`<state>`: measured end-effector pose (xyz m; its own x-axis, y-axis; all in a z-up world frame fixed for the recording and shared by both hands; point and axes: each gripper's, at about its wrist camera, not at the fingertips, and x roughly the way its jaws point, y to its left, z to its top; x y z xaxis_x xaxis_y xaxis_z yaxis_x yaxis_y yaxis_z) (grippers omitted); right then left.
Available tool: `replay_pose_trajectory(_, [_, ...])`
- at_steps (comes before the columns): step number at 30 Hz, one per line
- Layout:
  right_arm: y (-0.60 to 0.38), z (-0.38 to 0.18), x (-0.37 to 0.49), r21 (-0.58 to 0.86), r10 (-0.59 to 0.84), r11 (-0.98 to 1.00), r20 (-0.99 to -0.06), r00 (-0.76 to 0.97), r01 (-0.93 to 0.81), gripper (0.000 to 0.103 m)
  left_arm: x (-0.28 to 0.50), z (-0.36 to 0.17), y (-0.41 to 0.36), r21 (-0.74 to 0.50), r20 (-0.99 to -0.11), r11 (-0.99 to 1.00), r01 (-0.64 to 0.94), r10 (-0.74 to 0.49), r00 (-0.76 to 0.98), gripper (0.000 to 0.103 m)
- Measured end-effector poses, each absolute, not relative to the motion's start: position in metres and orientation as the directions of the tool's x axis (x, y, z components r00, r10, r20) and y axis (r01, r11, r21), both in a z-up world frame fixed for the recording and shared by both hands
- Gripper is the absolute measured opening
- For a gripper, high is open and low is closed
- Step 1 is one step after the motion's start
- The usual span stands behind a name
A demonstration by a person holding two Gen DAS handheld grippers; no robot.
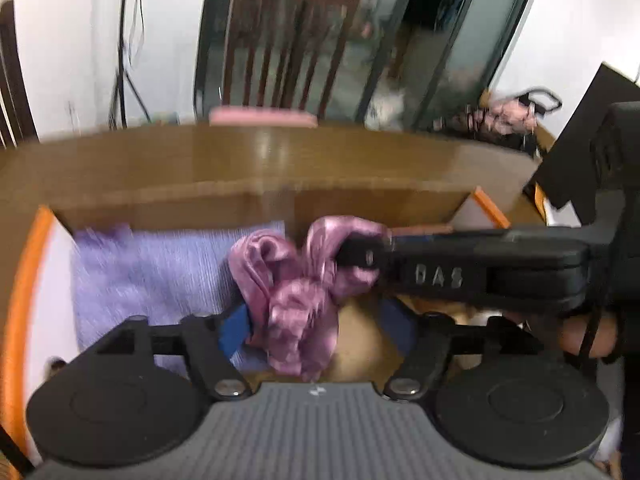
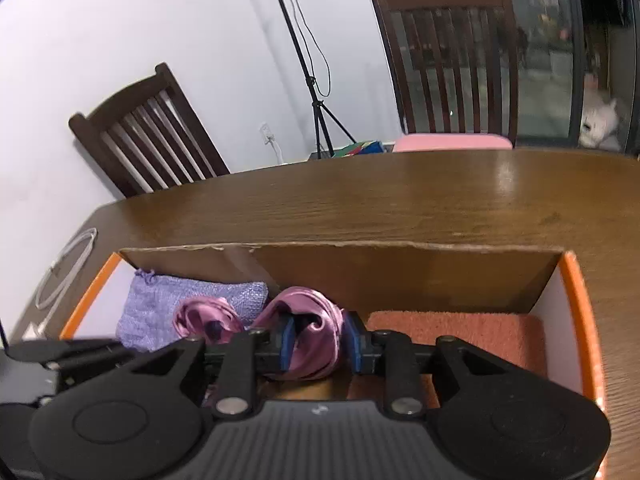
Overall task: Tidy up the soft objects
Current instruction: 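Carry the pink scrunchie into the cardboard box and open the left tool, then return the left tool to the pile and reach for the lavender headband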
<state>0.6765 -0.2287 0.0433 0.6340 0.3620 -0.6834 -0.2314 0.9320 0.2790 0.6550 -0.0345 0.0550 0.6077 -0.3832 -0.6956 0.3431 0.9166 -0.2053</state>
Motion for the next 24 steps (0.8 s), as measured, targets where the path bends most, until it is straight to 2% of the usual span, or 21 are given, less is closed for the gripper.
replay_pose_trajectory(1, [-0.229,0.048,0.672,0.268,0.354,0.935,-0.686,0.635,-0.232,0.031,0.649,0.059,-0.038,-0.188,-0.693,0.918,0.350,-0.376,0.616,0.074])
replay_pose_trajectory(3, [-0.224,0.062,0.663,0.237,0.344,0.938,-0.696,0.630,-0.251,0.053,0.640,0.073,-0.040,-0.160,-0.697,0.920,0.357,-0.361,0.620,0.075])
replay_pose_trajectory(5, [-0.222,0.085,0.645,0.177,0.316,0.946,-0.683,0.658,-0.271,0.060,0.624,0.097,-0.034,-0.142,-0.683,0.927,0.347,-0.345,0.644,0.075])
replay_pose_trajectory(11, [-0.249,0.167,0.583,0.119,0.281,0.957,-0.614,0.738,-0.265,0.062,0.562,0.175,-0.001,-0.132,-0.597,0.944,0.303,-0.320,0.736,0.077])
replay_pose_trajectory(17, [-0.283,0.231,0.508,0.065,0.231,0.970,-0.557,0.798,-0.235,0.068,0.481,0.235,0.010,-0.056,-0.514,0.956,0.288,-0.275,0.812,0.083])
replay_pose_trajectory(20, [-0.294,0.248,0.470,0.059,0.226,0.971,-0.525,0.820,-0.230,0.072,0.442,0.243,0.014,-0.053,-0.471,0.958,0.282,-0.273,0.839,0.085])
replay_pose_trajectory(24, [-0.300,0.245,0.415,0.062,0.257,0.963,-0.486,0.835,-0.261,0.073,0.390,0.220,0.022,-0.026,-0.461,0.966,0.258,-0.241,0.854,0.086])
